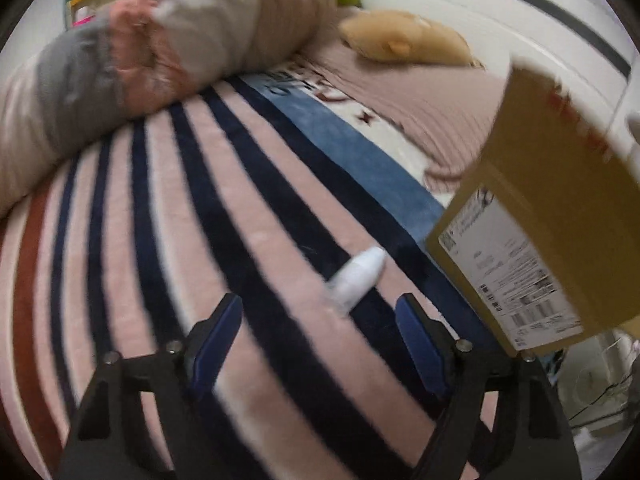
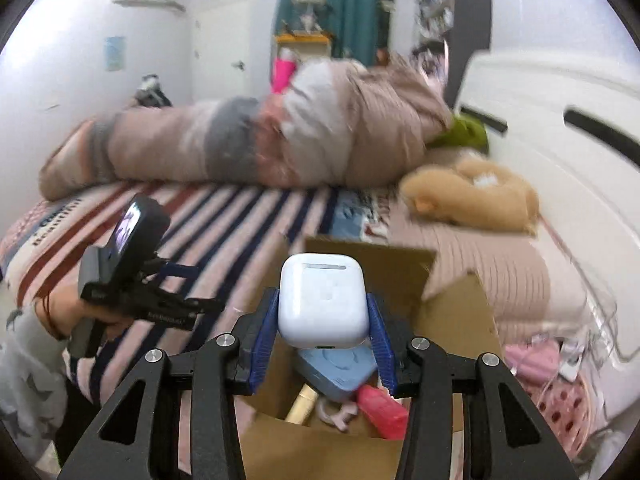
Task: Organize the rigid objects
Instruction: 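Drop the earbud case in the box with right gripper while left grasps white bottle, then lower the small white bottle into the box with the left gripper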
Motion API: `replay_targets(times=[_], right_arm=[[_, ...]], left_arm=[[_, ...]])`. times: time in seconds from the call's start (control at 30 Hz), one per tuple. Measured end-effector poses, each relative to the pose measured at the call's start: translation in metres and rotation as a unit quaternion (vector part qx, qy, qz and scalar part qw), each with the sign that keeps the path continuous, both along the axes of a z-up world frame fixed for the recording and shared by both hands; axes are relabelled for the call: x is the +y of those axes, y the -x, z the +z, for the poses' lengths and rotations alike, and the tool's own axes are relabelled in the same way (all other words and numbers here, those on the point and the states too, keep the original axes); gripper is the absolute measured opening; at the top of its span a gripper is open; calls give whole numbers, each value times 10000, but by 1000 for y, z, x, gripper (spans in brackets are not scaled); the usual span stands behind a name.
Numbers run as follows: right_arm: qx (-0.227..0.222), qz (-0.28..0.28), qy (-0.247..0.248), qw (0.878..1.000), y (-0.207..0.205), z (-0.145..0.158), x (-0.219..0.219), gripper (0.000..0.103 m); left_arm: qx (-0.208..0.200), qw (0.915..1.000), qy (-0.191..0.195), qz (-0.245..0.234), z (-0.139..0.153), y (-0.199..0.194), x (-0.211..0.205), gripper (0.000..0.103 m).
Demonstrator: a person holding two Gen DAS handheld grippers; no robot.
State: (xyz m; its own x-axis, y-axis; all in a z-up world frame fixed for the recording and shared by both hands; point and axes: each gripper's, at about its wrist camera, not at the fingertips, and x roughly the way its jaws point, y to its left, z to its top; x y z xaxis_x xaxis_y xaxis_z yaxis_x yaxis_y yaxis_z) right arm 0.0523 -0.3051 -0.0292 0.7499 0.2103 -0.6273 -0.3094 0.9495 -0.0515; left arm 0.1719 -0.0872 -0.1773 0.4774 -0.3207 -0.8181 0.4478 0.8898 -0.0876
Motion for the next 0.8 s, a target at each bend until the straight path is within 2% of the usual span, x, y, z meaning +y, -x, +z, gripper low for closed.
replay_targets(times=[0.1,0.17,0.23,0.27,0.3,0.47,0.6,0.7,0.8], right_arm=[[407,-139,-61,9991,-18,-18,-10,39],[473,-290,33,9985,-17,-23,-16,40],[500,-391,118,9979,-16,-24,-22,43],[511,-398,83,9979,-16,-24,-25,45],[519,-392,29,9979,-15,-23,-28,47],[427,-395,-39,9983,-10,-19,-30,50],[443,-390,-146,9982,-14,-20,-31,50],[457,-380,-223,9980,-13,-22,-32,50],[452,-360,-286,9979,-12,-22,-34,50]], left_arm=[[-54,9999,-128,-38,-17,-5,-18,68],[-166,9998,-76,13,-25,-7,-26,67],[-213,9997,-127,83,-31,-12,-31,58],[-189,9997,-150,82,-34,-13,-33,43],[-159,9998,-143,62,-36,-14,-34,38],[-250,9993,-279,-53,-36,-9,-36,37],[-344,9993,-163,-68,-25,-2,-31,37],[-516,9986,-133,-24,-7,5,-21,37],[-926,9955,-202,25,35,21,-11,37]])
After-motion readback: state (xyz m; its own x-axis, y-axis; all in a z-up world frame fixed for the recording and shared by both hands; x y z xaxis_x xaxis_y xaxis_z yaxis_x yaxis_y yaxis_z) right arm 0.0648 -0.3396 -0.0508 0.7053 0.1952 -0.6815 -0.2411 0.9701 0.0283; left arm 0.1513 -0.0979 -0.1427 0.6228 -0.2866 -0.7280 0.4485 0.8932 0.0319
